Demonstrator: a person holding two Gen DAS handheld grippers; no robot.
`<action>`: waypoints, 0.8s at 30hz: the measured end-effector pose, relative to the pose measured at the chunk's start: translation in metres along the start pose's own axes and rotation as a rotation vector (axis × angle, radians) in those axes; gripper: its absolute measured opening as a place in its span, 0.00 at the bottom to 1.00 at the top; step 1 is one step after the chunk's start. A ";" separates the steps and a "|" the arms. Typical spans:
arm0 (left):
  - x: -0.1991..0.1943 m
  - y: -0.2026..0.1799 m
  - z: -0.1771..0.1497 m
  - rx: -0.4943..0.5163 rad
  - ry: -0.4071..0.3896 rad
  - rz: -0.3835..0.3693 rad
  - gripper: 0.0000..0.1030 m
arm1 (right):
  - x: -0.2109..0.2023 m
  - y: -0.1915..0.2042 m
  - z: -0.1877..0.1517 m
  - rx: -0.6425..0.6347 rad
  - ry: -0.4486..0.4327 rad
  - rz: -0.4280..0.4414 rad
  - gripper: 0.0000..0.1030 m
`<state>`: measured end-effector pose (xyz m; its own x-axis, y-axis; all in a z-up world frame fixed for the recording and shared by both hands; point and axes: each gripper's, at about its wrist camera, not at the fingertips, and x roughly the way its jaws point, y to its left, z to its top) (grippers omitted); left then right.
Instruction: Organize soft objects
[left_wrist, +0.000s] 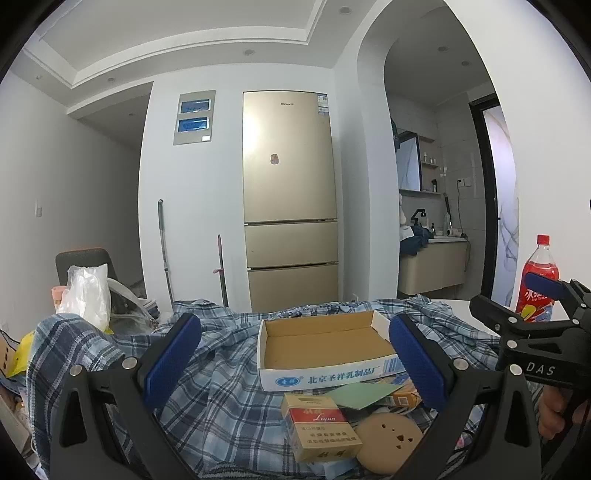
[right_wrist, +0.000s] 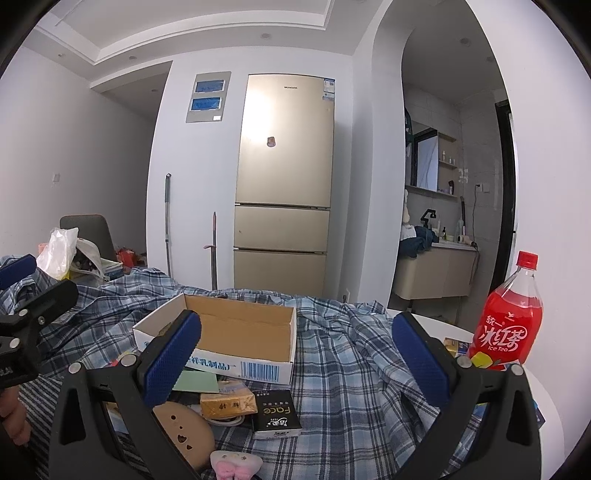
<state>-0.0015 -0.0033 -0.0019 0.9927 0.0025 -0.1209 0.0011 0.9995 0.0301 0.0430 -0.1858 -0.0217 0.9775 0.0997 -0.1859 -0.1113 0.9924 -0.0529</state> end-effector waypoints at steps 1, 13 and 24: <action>0.000 -0.001 0.000 0.004 -0.001 -0.001 1.00 | 0.000 -0.001 -0.001 0.004 0.002 0.001 1.00; 0.003 0.002 -0.001 -0.007 0.014 -0.003 1.00 | -0.001 -0.003 -0.001 0.010 -0.004 0.006 1.00; 0.002 0.004 -0.002 -0.007 0.022 0.002 1.00 | 0.000 -0.003 -0.001 0.011 0.000 0.009 1.00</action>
<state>0.0005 0.0005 -0.0039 0.9898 0.0051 -0.1422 -0.0018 0.9997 0.0234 0.0430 -0.1892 -0.0221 0.9765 0.1086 -0.1863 -0.1181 0.9922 -0.0405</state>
